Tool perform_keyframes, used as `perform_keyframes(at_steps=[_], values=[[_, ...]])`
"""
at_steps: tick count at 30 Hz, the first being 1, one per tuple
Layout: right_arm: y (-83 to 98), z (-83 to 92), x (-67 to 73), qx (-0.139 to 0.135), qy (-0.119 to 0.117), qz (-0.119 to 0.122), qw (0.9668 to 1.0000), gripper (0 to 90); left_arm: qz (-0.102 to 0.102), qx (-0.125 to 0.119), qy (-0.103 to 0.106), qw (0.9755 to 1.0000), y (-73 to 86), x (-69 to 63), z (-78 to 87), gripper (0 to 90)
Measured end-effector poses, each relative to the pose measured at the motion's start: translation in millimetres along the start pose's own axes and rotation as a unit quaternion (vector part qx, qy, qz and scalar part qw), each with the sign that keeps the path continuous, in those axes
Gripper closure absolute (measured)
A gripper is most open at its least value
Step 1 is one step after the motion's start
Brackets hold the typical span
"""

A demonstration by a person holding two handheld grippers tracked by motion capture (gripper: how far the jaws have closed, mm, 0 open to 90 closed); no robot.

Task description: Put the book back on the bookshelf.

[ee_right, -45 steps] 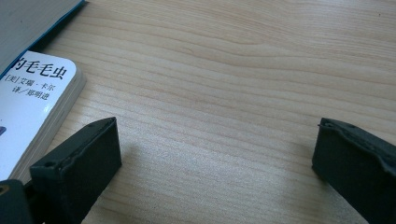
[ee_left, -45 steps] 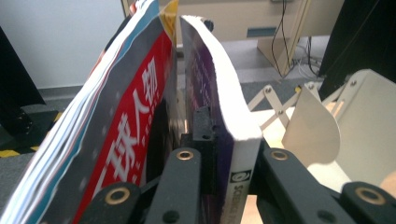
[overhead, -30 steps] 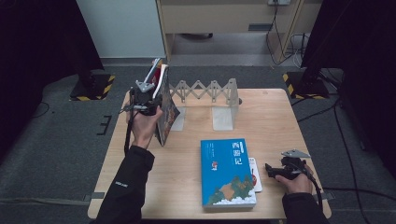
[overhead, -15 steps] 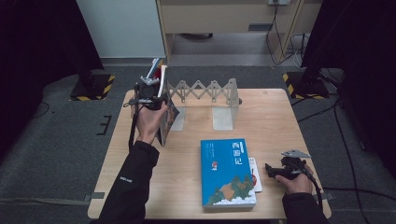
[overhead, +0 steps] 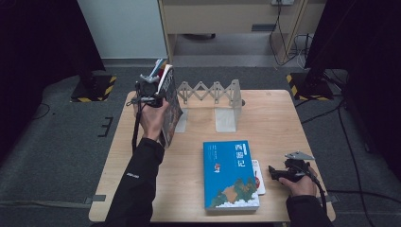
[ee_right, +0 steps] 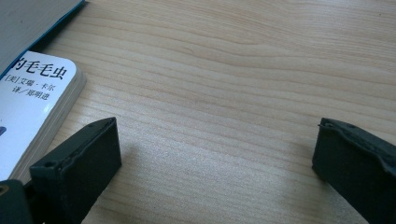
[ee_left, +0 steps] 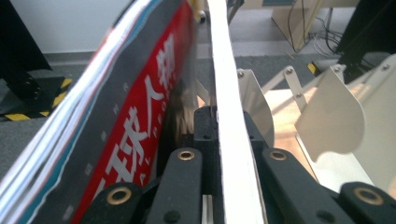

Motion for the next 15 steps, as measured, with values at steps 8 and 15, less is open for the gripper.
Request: perform_keyframes(at_steps=[8,15], values=[[0.0,-0.1,0.0,0.0,0.0,0.0,1.0,1.1,-0.017,-0.02,-0.029,0.9992,-5.3,1.0,-13.0,82.0],[0.0,-0.4,-0.1,0.0,-0.001,0.004,1.0,0.8,-0.016,-0.027,-0.033,0.999,-3.4,1.1,-16.2,81.9]])
Point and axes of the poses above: each handheld gripper's, and its own axes: z roughly backward along the jaws, y roughly out of its underside, x roughly to its left, the point moved 9 cm from there along -z, roughly forward along the jaws, and after that the axes turned 15 degrees about y, right-handed, at the moved point
